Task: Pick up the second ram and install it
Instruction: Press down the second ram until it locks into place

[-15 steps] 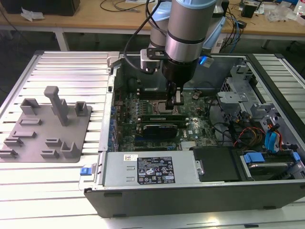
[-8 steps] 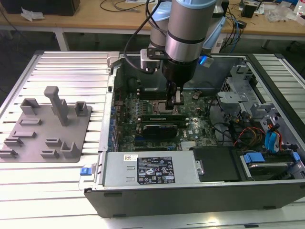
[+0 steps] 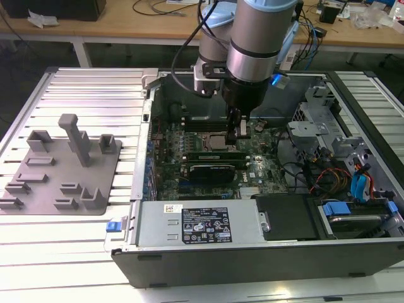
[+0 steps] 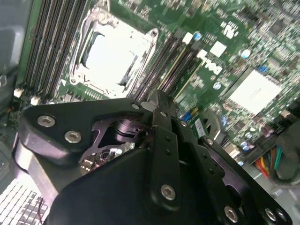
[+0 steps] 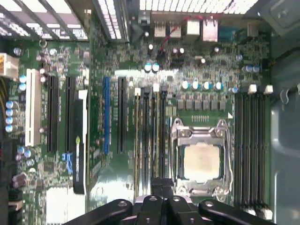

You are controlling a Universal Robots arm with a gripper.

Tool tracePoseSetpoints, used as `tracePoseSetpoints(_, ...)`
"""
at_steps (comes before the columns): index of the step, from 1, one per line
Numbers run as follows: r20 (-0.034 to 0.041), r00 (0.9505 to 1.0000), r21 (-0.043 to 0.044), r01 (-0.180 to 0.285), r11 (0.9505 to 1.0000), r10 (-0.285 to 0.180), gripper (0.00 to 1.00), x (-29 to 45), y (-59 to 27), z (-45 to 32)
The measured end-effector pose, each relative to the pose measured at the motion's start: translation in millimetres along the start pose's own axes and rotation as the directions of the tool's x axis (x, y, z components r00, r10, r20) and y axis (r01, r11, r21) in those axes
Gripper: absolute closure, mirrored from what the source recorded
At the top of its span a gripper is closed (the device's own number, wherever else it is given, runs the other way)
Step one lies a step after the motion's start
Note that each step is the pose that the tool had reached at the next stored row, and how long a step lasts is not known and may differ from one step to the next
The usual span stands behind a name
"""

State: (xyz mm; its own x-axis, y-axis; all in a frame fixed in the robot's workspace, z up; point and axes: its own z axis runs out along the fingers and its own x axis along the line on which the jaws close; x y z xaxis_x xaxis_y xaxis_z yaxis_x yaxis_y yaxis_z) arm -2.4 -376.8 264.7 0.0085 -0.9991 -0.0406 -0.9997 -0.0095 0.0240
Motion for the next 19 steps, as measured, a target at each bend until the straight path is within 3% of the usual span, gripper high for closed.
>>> tracePoseSetpoints(1, 0.0001, 1.0, 0.0, 0.0, 1.0, 0.0, 0.92, 0.0, -7.0, -0.1)
tracePoseSetpoints(3, 0.0, 1.0, -0.002, 0.0, 1.0, 0.0, 0.92, 0.3, -29.0, -0.7)
tracePoseSetpoints(4, 0.0, 1.0, -0.0021, 0.0, 1.0, 0.0, 0.92, 0.3, -31.2, -0.7)
tracePoseSetpoints(6, 0.0002, 1.0, -0.0022, 0.0, 1.0, 0.0, 0.92, 0.4, -31.8, -0.5)
tracePoseSetpoints(13, 0.0014, 1.0, -0.0022, 0.0, 1.0, 0.0, 0.92, 1.2, -32.3, 19.8)
tracePoseSetpoints(15, 0.0121, 0.9999, -0.0019, -0.004, 1.0, 0.004, 0.92, 1.4, -32.5, 24.0)
tracePoseSetpoints(19, 0.014, 0.9989, -0.0004, -0.045, 0.999, 0.045, 0.92, 1.6, -32.6, 29.5)
